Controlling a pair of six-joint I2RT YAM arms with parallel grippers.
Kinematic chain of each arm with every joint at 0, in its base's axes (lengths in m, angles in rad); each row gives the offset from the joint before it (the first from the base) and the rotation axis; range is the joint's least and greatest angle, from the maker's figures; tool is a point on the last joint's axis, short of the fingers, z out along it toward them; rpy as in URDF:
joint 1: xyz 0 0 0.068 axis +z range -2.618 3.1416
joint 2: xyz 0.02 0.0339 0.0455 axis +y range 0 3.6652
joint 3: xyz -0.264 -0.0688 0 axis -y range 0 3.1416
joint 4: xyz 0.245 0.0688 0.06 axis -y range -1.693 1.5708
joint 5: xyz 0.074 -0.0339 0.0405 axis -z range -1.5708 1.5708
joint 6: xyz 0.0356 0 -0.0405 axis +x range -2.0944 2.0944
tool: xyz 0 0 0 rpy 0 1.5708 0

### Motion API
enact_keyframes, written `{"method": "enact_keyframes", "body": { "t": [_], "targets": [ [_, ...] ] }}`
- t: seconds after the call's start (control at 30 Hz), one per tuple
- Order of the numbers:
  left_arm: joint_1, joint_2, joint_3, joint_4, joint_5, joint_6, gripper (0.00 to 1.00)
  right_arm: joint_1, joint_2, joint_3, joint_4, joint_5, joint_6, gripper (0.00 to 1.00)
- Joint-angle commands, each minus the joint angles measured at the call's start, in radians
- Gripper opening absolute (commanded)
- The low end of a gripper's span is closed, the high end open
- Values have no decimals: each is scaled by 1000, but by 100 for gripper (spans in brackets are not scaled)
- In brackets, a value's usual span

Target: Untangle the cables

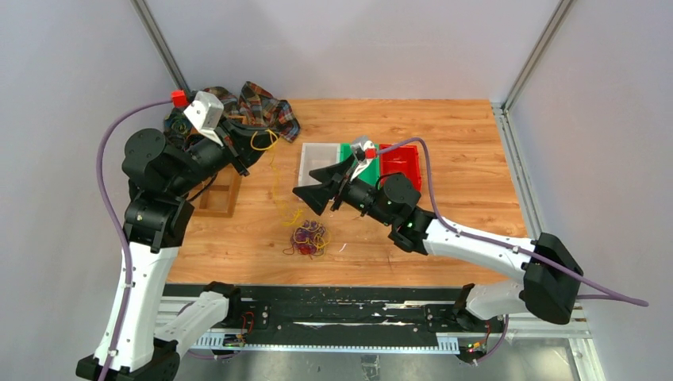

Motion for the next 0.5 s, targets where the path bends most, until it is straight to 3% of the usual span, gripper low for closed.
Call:
{"method": "enact_keyframes", "body": {
  "t": [0.0,0.17,0.47],
  "targets": [
    [-1,-35,-42,-47,-62,-19,1,11,-12,127,13,-150,-35,74],
    [-1,-37,-51,-119,-85,-22,0,8,34,231,24,-250,-15,72],
    [-1,-55,-66,-227,-191,-17,1,12,116,310,47,-192,-31,70]
  ]
}}
